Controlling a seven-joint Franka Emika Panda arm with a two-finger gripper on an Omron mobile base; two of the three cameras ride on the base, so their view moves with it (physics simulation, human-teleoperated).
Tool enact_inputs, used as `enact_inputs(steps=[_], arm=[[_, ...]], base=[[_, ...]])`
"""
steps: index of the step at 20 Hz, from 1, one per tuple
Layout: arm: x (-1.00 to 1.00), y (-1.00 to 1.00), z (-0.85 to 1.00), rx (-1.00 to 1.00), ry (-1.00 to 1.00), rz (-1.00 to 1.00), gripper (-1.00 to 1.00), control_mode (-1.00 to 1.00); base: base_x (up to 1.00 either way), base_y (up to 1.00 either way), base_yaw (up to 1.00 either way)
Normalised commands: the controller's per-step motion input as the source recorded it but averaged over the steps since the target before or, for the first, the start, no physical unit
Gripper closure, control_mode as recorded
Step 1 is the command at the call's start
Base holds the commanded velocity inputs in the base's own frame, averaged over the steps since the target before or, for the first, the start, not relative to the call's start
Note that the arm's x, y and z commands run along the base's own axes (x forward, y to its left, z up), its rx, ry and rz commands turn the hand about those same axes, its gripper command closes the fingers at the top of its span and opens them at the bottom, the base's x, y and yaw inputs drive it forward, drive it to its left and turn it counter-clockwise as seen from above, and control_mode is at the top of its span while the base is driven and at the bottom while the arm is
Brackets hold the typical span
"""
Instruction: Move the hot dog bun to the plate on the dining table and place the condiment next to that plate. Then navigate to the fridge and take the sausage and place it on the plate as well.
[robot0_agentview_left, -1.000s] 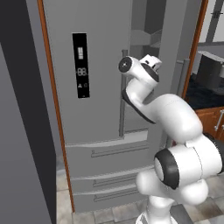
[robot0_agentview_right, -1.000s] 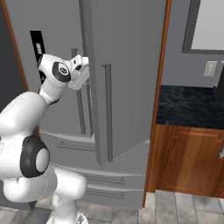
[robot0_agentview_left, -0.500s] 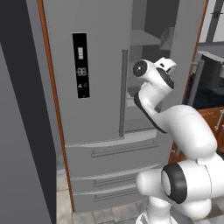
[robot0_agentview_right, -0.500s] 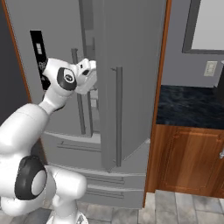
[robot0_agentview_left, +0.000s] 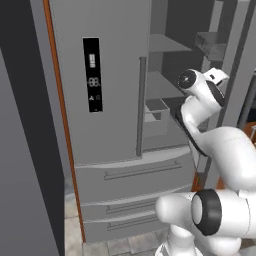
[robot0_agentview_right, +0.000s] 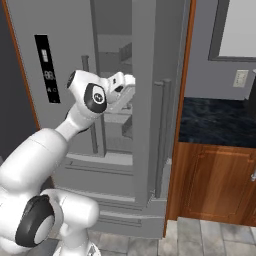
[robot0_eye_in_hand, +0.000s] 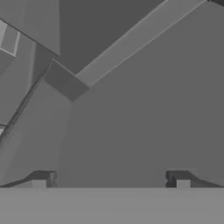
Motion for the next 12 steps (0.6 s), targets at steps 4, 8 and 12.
enact_inputs(steps=[4, 8, 12], arm=[[-0.30, -0.87, 0.00, 0.04, 0.00, -0.04, -1.00, -1.00], [-0.29, -0.86, 0.00, 0.04, -0.02, -0.04, -1.00, -1.00], [-0.20, -0.78, 0.00, 0.05, -0.05, -0.01, -1.00, -1.00]], base=[[0.00, 0.00, 0.00], [0.00, 0.00, 0.00], [0.00, 0.00, 0.00]])
